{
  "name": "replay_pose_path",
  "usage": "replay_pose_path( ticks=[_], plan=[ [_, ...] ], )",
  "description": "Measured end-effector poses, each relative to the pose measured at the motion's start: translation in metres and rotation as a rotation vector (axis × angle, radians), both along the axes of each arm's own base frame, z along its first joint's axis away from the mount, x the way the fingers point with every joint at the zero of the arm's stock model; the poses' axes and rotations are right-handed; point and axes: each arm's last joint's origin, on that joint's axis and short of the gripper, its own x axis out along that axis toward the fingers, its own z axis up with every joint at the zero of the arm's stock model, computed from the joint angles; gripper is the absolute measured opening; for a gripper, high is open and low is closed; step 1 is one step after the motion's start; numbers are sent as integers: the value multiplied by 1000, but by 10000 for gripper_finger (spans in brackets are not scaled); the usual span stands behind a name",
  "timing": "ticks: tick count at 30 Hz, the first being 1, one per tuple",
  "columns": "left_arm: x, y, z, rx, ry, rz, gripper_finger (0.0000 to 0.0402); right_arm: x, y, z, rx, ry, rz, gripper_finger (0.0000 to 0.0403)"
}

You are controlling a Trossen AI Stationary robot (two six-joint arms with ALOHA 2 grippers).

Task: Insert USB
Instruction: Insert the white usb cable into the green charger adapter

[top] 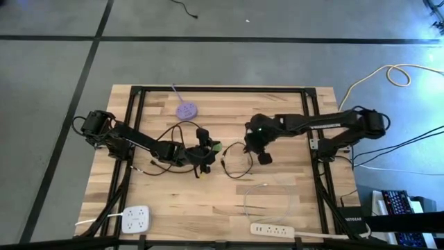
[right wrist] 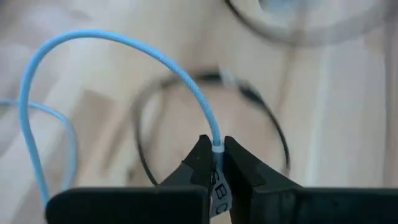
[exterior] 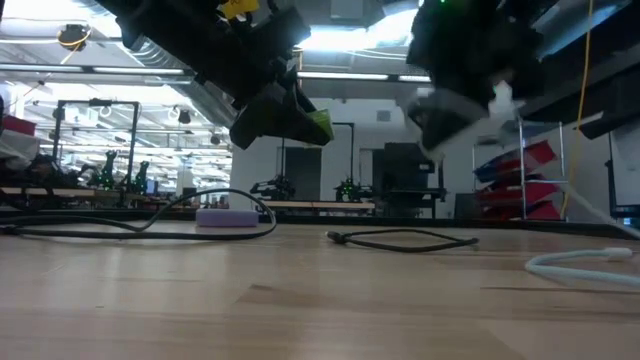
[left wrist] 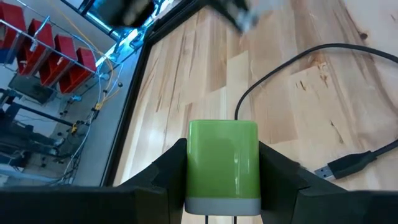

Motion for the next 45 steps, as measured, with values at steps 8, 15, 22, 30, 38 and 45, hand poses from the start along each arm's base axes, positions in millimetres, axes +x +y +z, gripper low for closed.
replay_pose_path(
  ticks=[8, 15, 22, 30, 38, 45],
  plan=[
    [2, -2, 6, 67, -37, 13, 124, 14, 27, 24, 138, -401, 286, 0],
    [5, -25, 26, 184, -166, -141, 124, 10, 26, 28, 193, -768, 276, 0],
    [-7, -54, 62, 126, -374, -543, 124, -9, 30, 25, 331, -911, 416, 0],
    [-15, -63, 77, 150, -455, -676, 124, -19, 44, 31, 425, -977, 534, 0],
    [-14, -63, 78, 234, -461, -730, 124, -23, 60, 35, 472, -995, 602, 0],
    [-13, -54, 80, 456, -379, -518, 124, -17, 56, 37, 446, -1052, 304, 0]
  ],
)
